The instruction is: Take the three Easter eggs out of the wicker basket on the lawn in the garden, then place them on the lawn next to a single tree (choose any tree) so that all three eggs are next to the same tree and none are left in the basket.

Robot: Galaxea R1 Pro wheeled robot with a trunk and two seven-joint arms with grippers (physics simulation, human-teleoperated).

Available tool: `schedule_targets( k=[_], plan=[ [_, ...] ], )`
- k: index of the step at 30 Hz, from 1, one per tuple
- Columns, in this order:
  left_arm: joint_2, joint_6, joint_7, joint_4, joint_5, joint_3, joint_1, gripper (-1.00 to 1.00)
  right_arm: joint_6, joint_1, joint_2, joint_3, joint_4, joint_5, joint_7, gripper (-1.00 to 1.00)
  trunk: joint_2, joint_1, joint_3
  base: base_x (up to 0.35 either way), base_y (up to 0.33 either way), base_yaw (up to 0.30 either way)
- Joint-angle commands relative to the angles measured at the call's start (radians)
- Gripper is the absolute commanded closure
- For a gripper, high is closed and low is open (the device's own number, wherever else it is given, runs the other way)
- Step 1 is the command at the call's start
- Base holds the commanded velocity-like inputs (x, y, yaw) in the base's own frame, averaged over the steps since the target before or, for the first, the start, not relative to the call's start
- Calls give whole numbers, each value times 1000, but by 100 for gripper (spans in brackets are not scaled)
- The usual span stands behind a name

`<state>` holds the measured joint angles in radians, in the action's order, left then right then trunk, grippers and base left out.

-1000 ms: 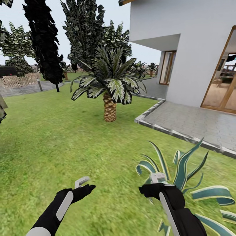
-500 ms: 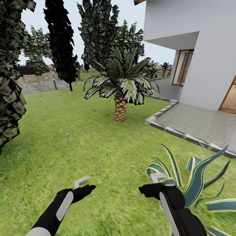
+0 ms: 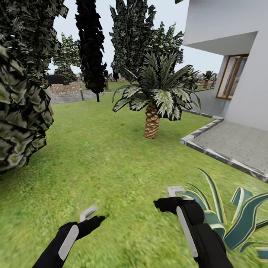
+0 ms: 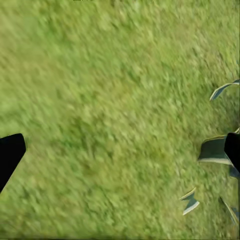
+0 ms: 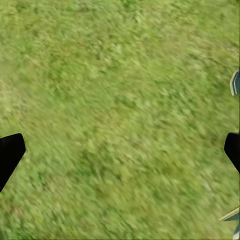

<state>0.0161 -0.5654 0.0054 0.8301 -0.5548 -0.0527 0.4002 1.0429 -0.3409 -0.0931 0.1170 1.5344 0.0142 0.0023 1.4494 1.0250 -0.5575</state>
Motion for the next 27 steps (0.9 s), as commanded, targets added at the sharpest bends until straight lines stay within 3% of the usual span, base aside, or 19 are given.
schedule_targets(
  k=[1, 2, 5, 14, 27],
  plan=[
    [1, -6, -2, 18, -8, -38, -19, -100, 4, -20, -4, -1, -5, 1, 0, -100, 1, 0, -1, 0, 0, 218],
    [2, -5, -3, 47, -10, -85, -50, -100, 4, -53, -8, -1, -12, 1, 0, -100, 1, 0, -2, 0, 0, 147],
    [1, -4, -2, 55, -11, -105, -64, -100, 4, -69, -11, 0, -16, 1, 1, -100, 1, 0, -3, 0, 0, 126],
    [-2, 36, -2, 55, -12, -113, -74, -100, 4, -71, -21, 10, -17, 1, -1, -100, 1, 0, -6, 49, 47, 84],
    [-3, 44, -2, 54, -11, -109, -75, -100, 4, -64, -29, 10, -15, 3, 0, -100, 1, 0, -6, 223, 195, 8]
  ],
)
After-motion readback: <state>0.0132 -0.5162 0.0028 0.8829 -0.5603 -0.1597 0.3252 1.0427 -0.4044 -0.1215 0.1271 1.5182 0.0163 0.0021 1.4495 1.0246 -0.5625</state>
